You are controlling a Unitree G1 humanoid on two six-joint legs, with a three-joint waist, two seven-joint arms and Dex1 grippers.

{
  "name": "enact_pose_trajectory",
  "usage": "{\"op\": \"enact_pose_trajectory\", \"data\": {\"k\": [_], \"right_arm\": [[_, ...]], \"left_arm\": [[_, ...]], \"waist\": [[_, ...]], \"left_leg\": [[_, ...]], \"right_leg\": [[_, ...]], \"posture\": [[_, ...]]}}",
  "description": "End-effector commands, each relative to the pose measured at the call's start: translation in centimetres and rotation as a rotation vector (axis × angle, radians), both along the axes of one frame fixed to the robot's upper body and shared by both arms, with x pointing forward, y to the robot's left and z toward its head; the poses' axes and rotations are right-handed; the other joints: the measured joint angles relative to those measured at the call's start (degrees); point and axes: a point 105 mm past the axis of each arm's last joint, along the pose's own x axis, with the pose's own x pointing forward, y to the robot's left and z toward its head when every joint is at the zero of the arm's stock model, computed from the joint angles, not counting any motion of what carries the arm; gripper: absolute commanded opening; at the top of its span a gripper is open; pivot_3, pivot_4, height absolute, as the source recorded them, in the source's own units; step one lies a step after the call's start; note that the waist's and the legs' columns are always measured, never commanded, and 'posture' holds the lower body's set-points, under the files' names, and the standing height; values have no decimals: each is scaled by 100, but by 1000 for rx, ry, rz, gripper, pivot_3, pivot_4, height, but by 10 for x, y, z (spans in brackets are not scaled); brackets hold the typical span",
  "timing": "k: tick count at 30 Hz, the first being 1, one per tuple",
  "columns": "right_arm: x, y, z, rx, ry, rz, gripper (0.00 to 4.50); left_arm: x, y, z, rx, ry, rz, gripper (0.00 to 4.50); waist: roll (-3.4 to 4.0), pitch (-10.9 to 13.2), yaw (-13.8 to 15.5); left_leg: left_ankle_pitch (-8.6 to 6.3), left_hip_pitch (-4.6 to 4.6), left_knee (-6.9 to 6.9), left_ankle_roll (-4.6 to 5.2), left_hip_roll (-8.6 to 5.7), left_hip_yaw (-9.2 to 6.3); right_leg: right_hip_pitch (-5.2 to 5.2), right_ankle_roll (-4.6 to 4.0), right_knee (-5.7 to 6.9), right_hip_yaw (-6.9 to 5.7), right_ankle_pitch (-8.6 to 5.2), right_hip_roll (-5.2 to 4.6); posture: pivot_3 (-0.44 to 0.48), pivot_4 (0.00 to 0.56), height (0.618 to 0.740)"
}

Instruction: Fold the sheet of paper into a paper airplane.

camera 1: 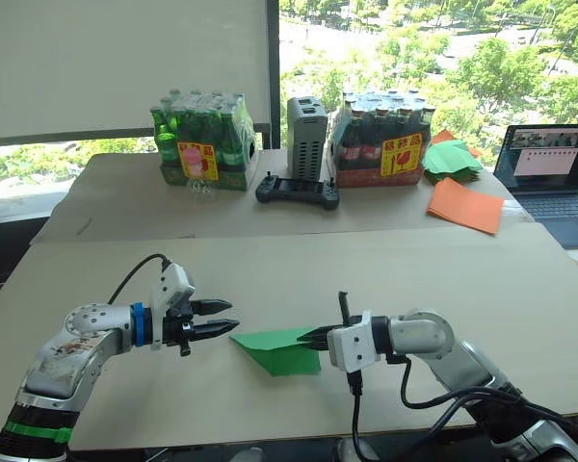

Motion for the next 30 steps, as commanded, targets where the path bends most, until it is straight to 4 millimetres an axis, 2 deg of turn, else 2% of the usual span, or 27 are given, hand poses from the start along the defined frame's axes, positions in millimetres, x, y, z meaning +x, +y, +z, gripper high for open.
{"op": "enact_pose_trajectory", "data": {"k": [1,2,3,8,10,14,19,24,30], "right_arm": [[0,3,8,16,-36,34,20],[1,2,8,13,-37,31,20],[1,2,7,11,-39,30,299],[2,4,9,31,-13,0,1981],[0,5,13,53,6,-14,2603],[-6,7,29,121,27,-51,2603],[-19,11,42,185,71,-81,2603],[-32,10,44,194,126,-104,2603],[-39,12,49,219,165,-125,2603]], "left_arm": [[-4,-6,13,-5,-23,-38,2191],[-6,-7,13,0,-24,-45,2191],[-7,-8,14,1,-24,-49,1625],[-12,-14,24,-8,-25,-79,33],[-10,-17,24,6,-32,-87,0],[-3,-33,15,67,-49,-136,0],[0,-40,1,110,-49,-179,0],[1,-37,-12,133,-45,-205,0],[-3,-30,-42,246,-57,-266,0]], "waist": [[0,0,1],[0,0,2],[0,0,2],[0,0,3],[0,0,4],[0,0,29],[0,0,24],[0,0,23],[0,0,23]], "left_leg": [[0,0,0,0,0,0],[0,0,0,0,0,0],[0,0,0,0,0,0],[0,0,0,0,0,-1],[0,0,0,0,0,-1],[0,-1,1,0,-1,-1],[-1,-1,-2,1,0,-2],[-2,-1,-2,2,0,-1],[-3,-1,-2,5,0,0]], "right_leg": [[0,0,0,0,0,0],[0,0,0,1,0,0],[0,0,0,1,0,0],[0,0,1,2,0,0],[-1,0,1,2,0,0],[2,0,0,1,0,0],[1,0,-1,3,0,0],[0,0,-1,3,0,0],[0,0,-1,2,0,0]], "posture": [[0,150,711],[0,150,711],[0,150,711],[0,150,711],[0,150,711],[0,150,711],[0,150,711],[0,150,711],[0,150,711]]}}
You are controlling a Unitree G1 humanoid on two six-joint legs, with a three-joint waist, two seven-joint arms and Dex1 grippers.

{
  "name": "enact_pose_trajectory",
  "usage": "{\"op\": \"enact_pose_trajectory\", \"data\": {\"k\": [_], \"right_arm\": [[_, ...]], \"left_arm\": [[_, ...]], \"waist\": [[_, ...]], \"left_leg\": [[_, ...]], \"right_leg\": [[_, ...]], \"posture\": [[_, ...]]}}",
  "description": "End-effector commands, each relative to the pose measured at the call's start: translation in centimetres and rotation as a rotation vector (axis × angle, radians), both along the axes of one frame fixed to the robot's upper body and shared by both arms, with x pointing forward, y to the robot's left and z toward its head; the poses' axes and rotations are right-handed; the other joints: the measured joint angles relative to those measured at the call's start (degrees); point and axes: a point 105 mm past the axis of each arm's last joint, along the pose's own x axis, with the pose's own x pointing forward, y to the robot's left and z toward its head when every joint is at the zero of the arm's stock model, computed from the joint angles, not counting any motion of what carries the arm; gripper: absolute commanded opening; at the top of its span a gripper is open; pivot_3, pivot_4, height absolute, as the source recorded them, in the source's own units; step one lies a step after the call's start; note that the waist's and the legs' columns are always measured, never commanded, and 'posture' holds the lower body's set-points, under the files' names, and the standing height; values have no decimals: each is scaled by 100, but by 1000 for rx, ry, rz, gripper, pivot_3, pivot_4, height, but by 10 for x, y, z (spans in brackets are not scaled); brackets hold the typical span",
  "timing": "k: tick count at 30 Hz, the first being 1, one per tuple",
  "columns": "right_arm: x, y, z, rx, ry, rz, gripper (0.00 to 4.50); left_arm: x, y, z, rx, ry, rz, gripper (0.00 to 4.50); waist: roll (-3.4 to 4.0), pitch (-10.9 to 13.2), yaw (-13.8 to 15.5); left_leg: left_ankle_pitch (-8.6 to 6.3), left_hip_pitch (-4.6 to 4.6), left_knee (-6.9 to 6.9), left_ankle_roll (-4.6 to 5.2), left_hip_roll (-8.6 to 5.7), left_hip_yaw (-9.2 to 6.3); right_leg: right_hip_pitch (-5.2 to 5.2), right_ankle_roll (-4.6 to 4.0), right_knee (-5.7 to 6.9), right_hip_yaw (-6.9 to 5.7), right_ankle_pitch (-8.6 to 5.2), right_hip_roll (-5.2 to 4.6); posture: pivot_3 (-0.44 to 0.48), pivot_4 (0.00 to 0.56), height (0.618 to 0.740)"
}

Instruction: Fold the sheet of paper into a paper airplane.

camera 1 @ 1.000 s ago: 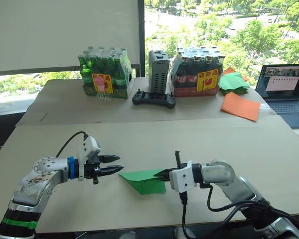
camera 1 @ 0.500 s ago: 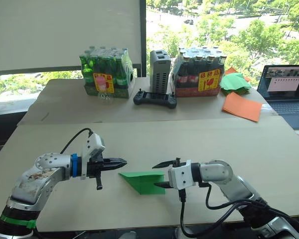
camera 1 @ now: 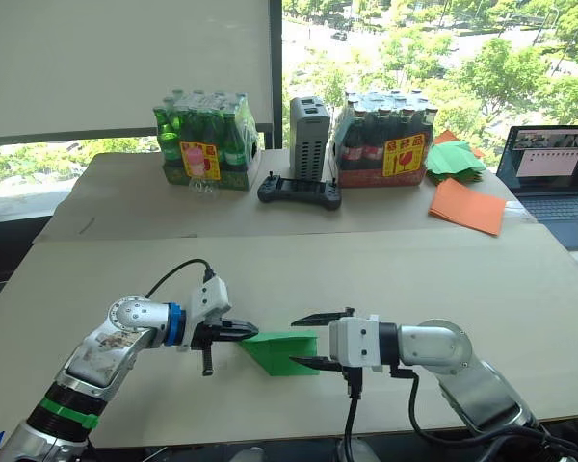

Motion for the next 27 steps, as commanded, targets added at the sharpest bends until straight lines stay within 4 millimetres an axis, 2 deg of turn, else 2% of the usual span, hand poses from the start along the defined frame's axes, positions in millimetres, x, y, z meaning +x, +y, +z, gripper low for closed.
{"op": "enact_pose_trajectory", "data": {"k": [1,5,11,18,27], "right_arm": [[-7,2,13,34,-27,8,2603],[-10,2,9,14,-18,7,2603],[-14,-1,-9,-65,-3,32,2603],[-7,-10,-31,-135,-11,13,2603],[1,-14,-40,-151,-22,-11,2603]], "left_arm": [[-2,3,-10,61,-46,-47,0],[0,4,-15,69,-60,-48,0],[0,-4,-16,45,-67,-65,0],[1,-3,-18,48,-72,-67,0],[1,0,-18,54,-81,-62,0]], "waist": [[0,0,1],[0,0,11],[0,0,30],[-1,0,44],[-1,0,49]], "left_leg": [[0,0,0,0,0,0],[-2,0,1,3,-1,0],[-3,0,3,5,-2,2],[-2,1,3,4,-1,3],[-2,1,3,4,-1,3]], "right_leg": [[0,0,0,0,0,0],[1,0,-1,0,0,-1],[4,2,0,-1,1,-2],[4,3,0,-1,2,-2],[4,3,0,-1,2,-2]], "posture": [[0,150,711],[0,150,711],[0,150,711],[0,150,711],[0,150,711]]}}
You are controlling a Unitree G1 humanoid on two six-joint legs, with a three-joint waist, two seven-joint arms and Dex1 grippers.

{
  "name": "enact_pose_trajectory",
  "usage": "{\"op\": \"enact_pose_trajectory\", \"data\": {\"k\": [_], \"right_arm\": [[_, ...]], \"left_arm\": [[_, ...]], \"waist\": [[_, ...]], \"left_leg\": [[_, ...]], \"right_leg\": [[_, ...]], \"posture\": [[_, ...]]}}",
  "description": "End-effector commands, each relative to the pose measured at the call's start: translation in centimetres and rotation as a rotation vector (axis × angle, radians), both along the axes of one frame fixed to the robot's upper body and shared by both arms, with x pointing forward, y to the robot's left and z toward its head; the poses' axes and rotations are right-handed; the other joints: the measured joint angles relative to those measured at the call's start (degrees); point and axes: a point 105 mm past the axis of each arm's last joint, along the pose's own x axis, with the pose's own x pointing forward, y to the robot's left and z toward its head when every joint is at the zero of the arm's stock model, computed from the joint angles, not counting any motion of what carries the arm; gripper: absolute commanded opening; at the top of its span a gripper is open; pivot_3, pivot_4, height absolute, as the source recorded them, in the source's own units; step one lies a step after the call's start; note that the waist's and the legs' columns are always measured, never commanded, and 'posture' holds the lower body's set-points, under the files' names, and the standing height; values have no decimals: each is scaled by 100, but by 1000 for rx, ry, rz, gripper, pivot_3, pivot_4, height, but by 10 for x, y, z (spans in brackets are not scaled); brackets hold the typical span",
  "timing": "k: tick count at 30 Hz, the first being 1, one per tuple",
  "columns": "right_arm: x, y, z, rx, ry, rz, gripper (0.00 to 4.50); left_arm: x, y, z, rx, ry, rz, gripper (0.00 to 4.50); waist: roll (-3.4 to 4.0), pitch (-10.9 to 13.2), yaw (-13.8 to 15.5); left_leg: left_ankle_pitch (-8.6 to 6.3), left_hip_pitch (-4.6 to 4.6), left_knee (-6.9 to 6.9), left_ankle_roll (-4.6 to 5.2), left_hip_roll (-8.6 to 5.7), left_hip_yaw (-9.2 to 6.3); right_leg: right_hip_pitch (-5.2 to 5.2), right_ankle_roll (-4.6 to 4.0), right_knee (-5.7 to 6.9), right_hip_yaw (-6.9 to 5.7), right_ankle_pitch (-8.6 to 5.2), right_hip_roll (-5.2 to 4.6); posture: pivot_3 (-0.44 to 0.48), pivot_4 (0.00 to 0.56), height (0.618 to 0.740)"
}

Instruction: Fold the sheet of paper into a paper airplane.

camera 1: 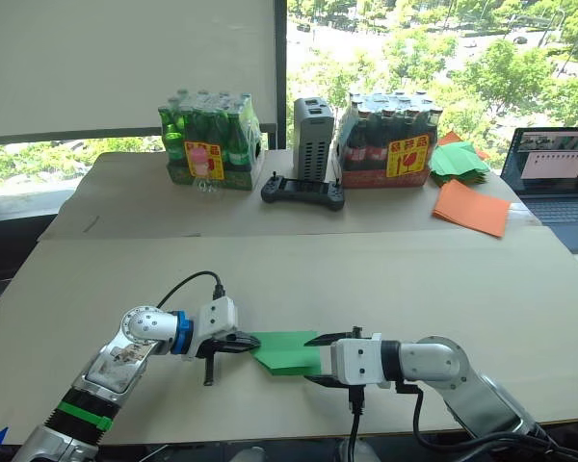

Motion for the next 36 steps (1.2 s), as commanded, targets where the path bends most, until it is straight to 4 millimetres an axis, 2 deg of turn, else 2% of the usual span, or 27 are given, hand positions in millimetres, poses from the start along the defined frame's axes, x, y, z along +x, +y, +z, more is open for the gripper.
{"op": "enact_pose_trajectory", "data": {"k": [1,7,9,15,24,29,36], "right_arm": [[-2,4,4,13,-43,28,2603],[1,5,1,10,-53,24,835],[2,4,0,1,-60,28,50],[5,7,3,16,-61,33,17],[22,9,15,45,83,2,17],[37,7,6,21,185,-78,17],[46,8,-1,48,285,-148,17]], "left_arm": [[0,4,-3,14,4,10,0],[0,5,-2,16,-1,15,0],[0,6,-2,17,-2,16,0],[0,5,-1,18,-7,17,0],[0,4,1,16,-16,14,0],[-1,3,3,11,-20,14,0],[-1,4,5,10,-24,23,0]], "waist": [[0,0,2],[0,0,2],[0,0,2],[0,0,-3],[0,0,-59],[0,0,-57],[0,0,-57]], "left_leg": [[0,0,0,0,0,0],[0,0,0,0,0,0],[0,0,0,0,0,0],[0,1,0,0,0,0],[1,3,-1,-1,4,1],[1,3,-1,-1,4,0],[1,2,-1,-2,2,0]], "right_leg": [[0,0,0,0,0,0],[0,0,0,0,0,0],[0,0,0,0,0,0],[0,0,1,0,0,1],[0,-5,4,0,4,3],[-1,-6,4,-1,4,3],[-2,-6,0,0,4,2]], "posture": [[0,150,711],[0,150,711],[0,150,711],[0,150,711],[0,150,711],[0,150,711],[0,150,711]]}}
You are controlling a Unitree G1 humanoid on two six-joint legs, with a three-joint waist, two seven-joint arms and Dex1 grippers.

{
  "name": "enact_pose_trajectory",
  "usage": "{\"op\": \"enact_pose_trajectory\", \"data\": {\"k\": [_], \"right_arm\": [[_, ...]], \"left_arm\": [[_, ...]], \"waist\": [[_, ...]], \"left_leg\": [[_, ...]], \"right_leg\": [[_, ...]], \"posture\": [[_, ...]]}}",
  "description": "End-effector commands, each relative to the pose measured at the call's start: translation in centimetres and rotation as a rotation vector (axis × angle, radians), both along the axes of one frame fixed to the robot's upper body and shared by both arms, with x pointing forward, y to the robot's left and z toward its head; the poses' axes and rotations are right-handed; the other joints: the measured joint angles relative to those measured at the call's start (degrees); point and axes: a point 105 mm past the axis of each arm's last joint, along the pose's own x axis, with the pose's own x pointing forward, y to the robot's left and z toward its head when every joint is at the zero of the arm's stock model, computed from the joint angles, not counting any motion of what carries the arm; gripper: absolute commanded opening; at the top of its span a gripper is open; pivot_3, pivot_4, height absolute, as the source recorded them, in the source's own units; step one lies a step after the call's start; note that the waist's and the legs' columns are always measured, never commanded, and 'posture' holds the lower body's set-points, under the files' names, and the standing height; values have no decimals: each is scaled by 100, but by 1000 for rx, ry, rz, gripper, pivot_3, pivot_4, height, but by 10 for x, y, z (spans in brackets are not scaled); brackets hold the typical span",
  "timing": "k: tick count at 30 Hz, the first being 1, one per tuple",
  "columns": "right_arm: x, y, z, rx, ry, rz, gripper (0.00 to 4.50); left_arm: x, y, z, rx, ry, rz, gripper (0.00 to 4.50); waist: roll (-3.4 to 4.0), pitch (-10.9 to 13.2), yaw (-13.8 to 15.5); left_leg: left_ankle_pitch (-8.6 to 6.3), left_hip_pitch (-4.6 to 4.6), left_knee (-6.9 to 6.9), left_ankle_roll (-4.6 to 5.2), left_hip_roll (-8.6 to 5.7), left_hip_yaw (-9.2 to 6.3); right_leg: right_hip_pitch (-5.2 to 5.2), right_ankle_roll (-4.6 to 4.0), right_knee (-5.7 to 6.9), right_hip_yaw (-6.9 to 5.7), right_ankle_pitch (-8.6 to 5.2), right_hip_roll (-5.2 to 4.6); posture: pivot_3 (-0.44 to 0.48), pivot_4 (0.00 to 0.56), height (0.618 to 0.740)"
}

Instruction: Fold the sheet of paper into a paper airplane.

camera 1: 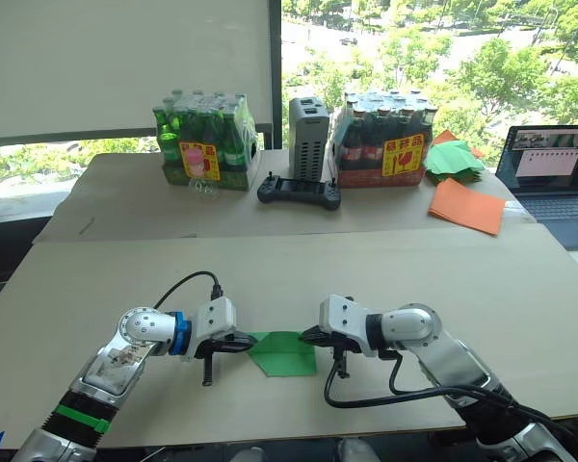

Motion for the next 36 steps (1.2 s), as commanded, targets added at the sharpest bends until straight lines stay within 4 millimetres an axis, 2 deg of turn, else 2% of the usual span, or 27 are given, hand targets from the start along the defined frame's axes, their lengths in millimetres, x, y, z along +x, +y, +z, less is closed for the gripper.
{"op": "enact_pose_trajectory", "data": {"k": [1,4,8,11,16,20,24,32,33,36], "right_arm": [[3,2,3,15,14,-13,17],[3,1,-3,-16,15,-13,17],[1,3,-8,-25,22,-6,17],[1,3,-9,-27,24,-8,17],[2,2,-11,-35,24,-14,17],[3,3,-10,-35,18,-17,17],[2,5,-8,-32,15,-15,17],[6,6,-2,-20,-14,-32,17],[7,6,1,-11,-21,-38,608],[4,9,10,29,-19,-36,1523]], "left_arm": [[-1,3,4,10,-14,6,0],[1,6,7,17,-26,17,0],[7,7,26,0,-69,31,0],[5,3,43,-31,-88,12,0],[-4,-5,54,-69,-59,-20,0],[-7,-11,40,-63,-25,-31,0],[-4,-17,34,-90,3,-18,0],[-3,-11,7,-17,14,-20,0],[-3,-10,5,-14,16,-17,0],[-2,-9,2,-10,17,-12,0]], "waist": [[0,0,0],[0,0,-1],[0,0,-2],[0,0,-2],[0,0,-11],[0,0,-10],[0,0,-7],[0,0,-10],[0,0,-11],[0,0,-5]], "left_leg": [[0,0,0,0,0,0],[0,0,0,0,0,0],[0,0,0,0,0,0],[0,-1,0,0,0,0],[0,0,0,0,1,0],[1,0,0,-1,0,0],[1,0,0,-2,1,0],[1,1,0,-3,1,0],[2,0,-1,-3,1,0],[2,0,0,-3,1,0]], "right_leg": [[0,0,0,0,0,0],[0,0,0,0,0,0],[-1,0,1,0,0,0],[-1,0,0,-1,0,0],[-1,0,1,0,0,0],[0,0,0,0,0,0],[0,0,1,-1,1,1],[-1,-1,1,-1,1,1],[-1,-1,1,-1,1,1],[-2,-1,1,-1,1,0]], "posture": [[0,150,711],[0,150,711],[0,150,711],[0,150,711],[0,150,711],[0,150,711],[0,150,711],[0,150,711],[0,150,711],[0,150,711]]}}
